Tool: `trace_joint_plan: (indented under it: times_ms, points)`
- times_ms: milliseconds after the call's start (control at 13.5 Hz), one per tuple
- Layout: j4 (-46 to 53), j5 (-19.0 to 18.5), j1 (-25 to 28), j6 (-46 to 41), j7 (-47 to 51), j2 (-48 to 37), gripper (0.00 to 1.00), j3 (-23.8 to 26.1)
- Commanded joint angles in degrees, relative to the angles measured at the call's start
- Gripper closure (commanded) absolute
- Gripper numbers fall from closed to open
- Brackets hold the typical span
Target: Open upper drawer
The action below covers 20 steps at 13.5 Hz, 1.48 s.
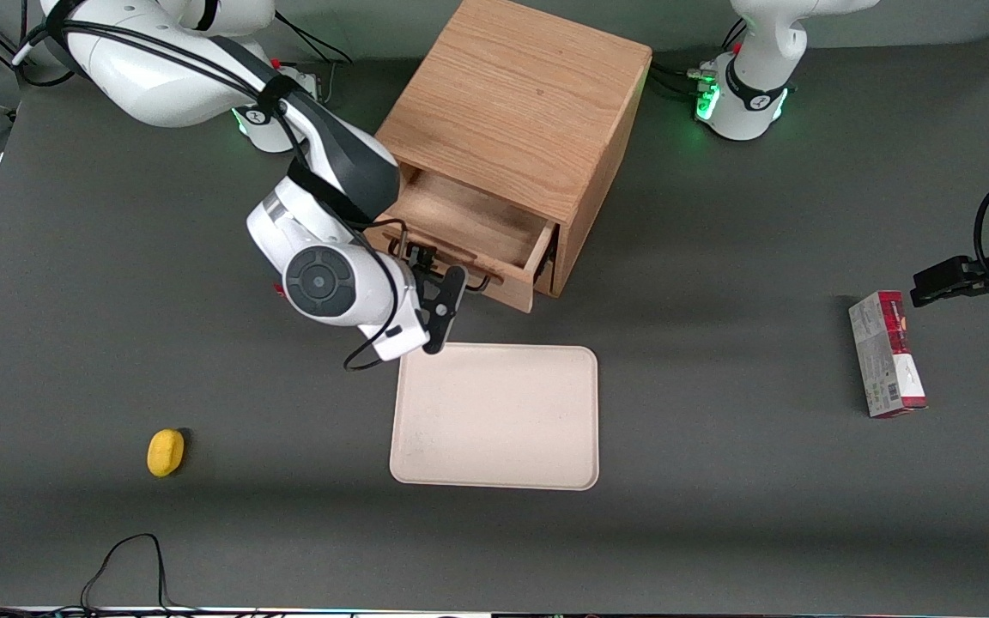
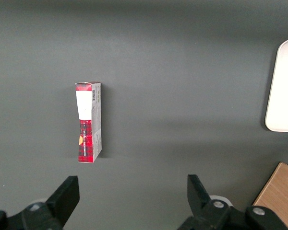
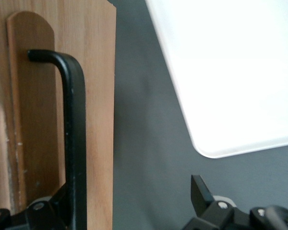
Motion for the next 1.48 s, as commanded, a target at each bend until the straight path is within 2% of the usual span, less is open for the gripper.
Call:
trace_joint_plan:
  times_ms: [0, 370, 815, 963, 1111, 1259, 1407]
  points:
    - [6.7, -1.4, 0.5, -0.6, -4.2, 3.5, 0.0, -2.5]
    - [11.5, -1.4, 0.5, 0.6, -6.5, 4.2, 0.0, -8.1]
    - [13.6, -1.5, 0.2, 4.5, -5.9, 4.1, 0.0, -10.7]
    - [14.5, -2.2, 0.7, 4.4, -5.4, 2.4, 0.0, -12.7]
    - [15.9, -2.4, 0.6, 2.8, -5.1, -0.1, 0.0, -12.6]
    - [15.9, -2.0, 0.3, -2.5, -1.0, -3.1, 0.0, -12.9]
    - [14.4, -1.8, 0.2, -4.2, 4.6, -9.8, 0.0, -14.3]
